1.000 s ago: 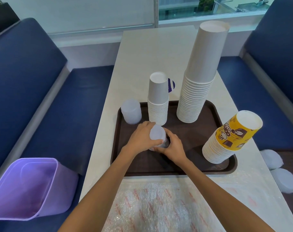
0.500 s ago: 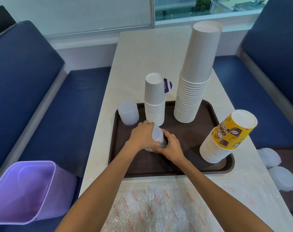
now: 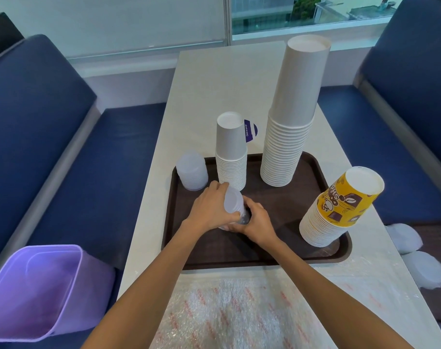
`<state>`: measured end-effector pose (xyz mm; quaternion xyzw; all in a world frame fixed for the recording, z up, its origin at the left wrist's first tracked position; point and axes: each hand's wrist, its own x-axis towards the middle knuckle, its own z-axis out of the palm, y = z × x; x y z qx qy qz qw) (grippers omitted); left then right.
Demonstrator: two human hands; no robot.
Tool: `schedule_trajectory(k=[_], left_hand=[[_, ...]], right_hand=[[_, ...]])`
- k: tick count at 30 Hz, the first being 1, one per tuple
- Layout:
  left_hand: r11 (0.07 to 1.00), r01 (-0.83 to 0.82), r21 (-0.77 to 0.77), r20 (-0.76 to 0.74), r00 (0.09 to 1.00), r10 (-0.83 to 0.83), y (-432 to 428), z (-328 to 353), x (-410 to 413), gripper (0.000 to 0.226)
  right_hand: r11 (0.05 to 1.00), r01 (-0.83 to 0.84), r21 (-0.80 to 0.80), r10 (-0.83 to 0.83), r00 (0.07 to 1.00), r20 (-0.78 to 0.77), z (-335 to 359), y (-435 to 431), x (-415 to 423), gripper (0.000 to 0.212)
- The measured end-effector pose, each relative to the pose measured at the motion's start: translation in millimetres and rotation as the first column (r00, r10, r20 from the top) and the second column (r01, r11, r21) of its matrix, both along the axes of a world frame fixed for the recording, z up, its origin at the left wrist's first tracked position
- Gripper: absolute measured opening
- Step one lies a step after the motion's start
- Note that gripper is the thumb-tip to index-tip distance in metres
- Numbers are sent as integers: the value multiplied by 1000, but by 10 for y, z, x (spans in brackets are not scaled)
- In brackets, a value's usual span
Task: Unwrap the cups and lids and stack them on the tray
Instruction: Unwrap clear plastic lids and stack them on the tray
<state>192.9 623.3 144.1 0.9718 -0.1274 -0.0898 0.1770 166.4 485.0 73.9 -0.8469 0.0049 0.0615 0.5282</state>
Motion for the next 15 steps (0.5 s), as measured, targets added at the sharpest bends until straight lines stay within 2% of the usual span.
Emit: schedule_trajectory(k=[4, 7, 11, 15], left_hand=[[999, -5, -35, 56, 998, 7, 37, 114, -27, 76], [996, -33, -87, 44, 998, 37, 145, 243, -49, 75], [984, -136, -111, 12, 990, 138, 396, 376, 20, 85], [962, -246, -117, 90, 962, 257, 558, 515, 232, 82]], right_hand=[[1000, -10, -15, 10, 1000, 0, 36, 7, -15, 86], [999, -19, -37, 19, 1000, 20, 34, 16, -29, 91], [998, -13, -67, 16, 999, 42, 52, 47, -37, 110], [994, -9, -111, 19, 996, 91, 74, 66, -10, 106]])
